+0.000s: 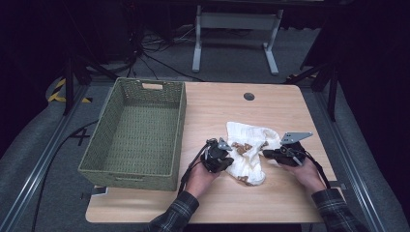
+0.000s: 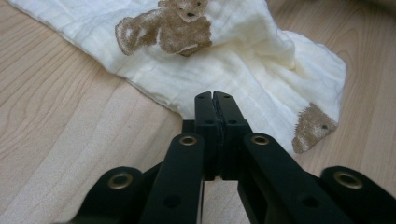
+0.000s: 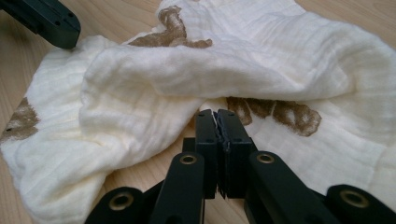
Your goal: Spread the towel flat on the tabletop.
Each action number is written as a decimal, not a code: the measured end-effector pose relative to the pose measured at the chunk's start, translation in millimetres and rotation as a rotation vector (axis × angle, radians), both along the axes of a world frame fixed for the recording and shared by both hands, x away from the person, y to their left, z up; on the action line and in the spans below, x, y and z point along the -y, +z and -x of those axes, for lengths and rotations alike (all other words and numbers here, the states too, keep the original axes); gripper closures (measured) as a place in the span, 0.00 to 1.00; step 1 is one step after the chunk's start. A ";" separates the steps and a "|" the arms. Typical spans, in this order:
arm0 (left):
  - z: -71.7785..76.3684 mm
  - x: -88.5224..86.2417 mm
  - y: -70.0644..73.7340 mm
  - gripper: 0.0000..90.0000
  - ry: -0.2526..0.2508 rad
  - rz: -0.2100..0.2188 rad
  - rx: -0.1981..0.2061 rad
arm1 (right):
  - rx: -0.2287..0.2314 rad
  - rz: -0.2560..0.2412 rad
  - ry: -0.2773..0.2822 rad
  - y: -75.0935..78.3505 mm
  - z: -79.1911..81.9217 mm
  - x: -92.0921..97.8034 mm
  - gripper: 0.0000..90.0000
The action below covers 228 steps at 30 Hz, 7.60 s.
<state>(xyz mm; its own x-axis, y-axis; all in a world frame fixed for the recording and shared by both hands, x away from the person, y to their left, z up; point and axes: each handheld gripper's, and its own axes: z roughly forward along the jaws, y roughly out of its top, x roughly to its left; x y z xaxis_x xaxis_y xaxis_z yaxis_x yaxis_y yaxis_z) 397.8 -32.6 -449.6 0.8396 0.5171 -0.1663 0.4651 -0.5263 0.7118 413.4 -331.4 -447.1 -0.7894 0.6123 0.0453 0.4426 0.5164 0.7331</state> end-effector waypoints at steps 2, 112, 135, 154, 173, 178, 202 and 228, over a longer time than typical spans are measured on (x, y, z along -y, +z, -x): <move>-0.8 -0.2 -0.6 0.87 -0.003 -0.004 -0.004 | 0.000 0.001 0.002 -0.3 0.0 0.0 0.98; 20.5 79.7 -6.9 0.94 -0.130 -0.084 0.015 | 0.016 -0.033 -0.013 19.7 40.6 52.8 0.77; -17.7 25.3 26.1 0.95 -0.035 0.160 -0.029 | 0.013 -0.039 0.011 21.1 41.6 45.9 0.78; 4.4 -11.5 21.3 0.60 0.039 0.110 -0.017 | -0.064 -0.039 0.197 5.9 50.5 -37.1 0.68; 43.5 -13.6 7.0 0.58 -0.038 0.056 -0.028 | -0.032 -0.008 0.131 2.2 46.1 -44.3 0.96; 45.4 -3.7 0.9 0.57 -0.055 0.027 -0.029 | -0.025 -0.024 0.118 8.3 46.4 -28.2 0.96; 62.8 -28.4 15.9 0.95 -0.066 0.046 -0.047 | 0.041 -0.048 0.019 26.7 90.2 63.3 0.96; 38.7 -6.6 -9.5 0.97 -0.076 -0.083 -0.071 | -0.049 -0.049 0.104 5.3 98.7 58.5 0.99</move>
